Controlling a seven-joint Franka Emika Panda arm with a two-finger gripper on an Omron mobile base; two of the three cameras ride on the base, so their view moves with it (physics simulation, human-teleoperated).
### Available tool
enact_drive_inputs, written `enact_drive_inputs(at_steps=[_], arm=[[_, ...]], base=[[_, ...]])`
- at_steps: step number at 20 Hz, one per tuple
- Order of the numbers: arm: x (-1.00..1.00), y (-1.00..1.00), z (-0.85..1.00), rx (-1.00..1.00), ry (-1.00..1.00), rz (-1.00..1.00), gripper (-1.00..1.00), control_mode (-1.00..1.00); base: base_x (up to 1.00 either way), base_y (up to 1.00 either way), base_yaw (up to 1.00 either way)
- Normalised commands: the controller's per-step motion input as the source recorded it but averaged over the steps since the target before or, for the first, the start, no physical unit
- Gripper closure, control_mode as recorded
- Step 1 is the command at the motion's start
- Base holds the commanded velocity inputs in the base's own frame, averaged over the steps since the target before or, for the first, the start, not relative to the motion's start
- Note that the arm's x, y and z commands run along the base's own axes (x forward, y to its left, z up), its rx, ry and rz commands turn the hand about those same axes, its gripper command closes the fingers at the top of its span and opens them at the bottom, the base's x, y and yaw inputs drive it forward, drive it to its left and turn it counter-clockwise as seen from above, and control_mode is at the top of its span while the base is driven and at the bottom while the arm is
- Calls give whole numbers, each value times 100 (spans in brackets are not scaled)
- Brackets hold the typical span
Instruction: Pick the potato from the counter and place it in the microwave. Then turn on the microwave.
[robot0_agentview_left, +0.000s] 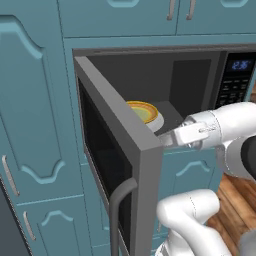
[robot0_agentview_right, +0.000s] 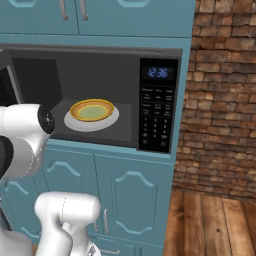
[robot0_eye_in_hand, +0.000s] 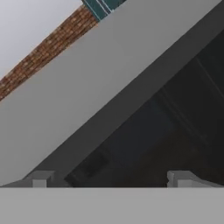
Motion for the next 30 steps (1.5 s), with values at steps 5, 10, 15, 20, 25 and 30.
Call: enact_drive_inputs(at_steps=[5,10,15,20,25,30], arm=[[-9,-47,0,0,0,-16,-100,-100],[-15,-37,0,-9,-6,-20,-100,-100],[-14,-26,0,-19,-3,-19,-100,-100],[-10,-36,0,-17,0,-20,-100,-100],[-11,-43,0,-15,0,-18,-100,-100],[-8,-36,0,-20,0,-15,-100,-100]], base=[[0,0,0],[0,0,0],[0,0,0],[0,0,0],[0,0,0],[0,0,0]])
